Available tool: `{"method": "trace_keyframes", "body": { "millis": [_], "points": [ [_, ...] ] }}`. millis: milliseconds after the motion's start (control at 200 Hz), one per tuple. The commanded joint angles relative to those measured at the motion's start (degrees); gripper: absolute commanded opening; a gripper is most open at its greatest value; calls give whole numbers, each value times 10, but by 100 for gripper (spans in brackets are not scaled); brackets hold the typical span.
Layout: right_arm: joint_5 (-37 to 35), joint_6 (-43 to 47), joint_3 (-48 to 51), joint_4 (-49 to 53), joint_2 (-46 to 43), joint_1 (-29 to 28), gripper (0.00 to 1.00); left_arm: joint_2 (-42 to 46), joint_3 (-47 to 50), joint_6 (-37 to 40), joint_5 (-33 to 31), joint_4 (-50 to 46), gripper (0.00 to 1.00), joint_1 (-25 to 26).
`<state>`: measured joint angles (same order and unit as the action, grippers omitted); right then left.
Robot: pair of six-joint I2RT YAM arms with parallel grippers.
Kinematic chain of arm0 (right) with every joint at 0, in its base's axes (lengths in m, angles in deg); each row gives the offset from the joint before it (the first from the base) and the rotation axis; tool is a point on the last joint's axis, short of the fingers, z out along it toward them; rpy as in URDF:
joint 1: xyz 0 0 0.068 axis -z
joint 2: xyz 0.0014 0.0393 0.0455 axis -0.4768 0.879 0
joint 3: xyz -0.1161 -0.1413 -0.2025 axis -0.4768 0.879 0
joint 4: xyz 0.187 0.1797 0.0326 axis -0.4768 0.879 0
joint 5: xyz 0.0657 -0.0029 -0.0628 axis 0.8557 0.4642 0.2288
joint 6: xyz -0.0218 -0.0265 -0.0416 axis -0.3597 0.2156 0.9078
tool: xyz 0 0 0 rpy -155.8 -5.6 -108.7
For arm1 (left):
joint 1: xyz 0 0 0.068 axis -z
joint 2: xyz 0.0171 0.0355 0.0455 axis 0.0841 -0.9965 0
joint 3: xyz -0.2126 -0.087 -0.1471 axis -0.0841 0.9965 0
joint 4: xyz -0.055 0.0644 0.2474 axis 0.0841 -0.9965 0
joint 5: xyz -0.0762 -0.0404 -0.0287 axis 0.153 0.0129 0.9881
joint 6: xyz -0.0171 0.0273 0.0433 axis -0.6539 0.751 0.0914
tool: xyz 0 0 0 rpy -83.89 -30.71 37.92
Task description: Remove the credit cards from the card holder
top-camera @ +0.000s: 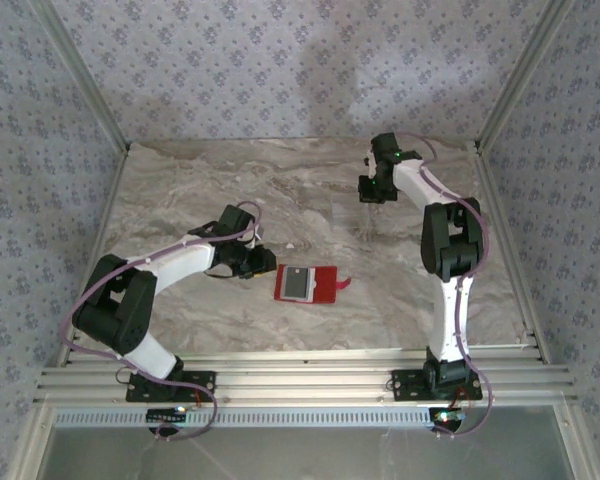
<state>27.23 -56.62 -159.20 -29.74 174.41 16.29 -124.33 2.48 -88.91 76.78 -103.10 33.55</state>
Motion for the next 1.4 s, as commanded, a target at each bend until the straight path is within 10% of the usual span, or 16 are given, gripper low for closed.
{"method": "trace_keyframes", "body": {
  "millis": [0, 954, 1394],
  "points": [
    [-39, -26, 8, 17, -40, -19, 10, 25, 6, 12, 3, -5, 31, -9],
    [-229, -188, 74, -122, -44, -200, 6, 140, 96, 27, -7, -27, 31, -65],
    [-225, -197, 108, -111, -109, -208, 29, 123, 82, 26, 10, -26, 33, -57]
  ]
}}
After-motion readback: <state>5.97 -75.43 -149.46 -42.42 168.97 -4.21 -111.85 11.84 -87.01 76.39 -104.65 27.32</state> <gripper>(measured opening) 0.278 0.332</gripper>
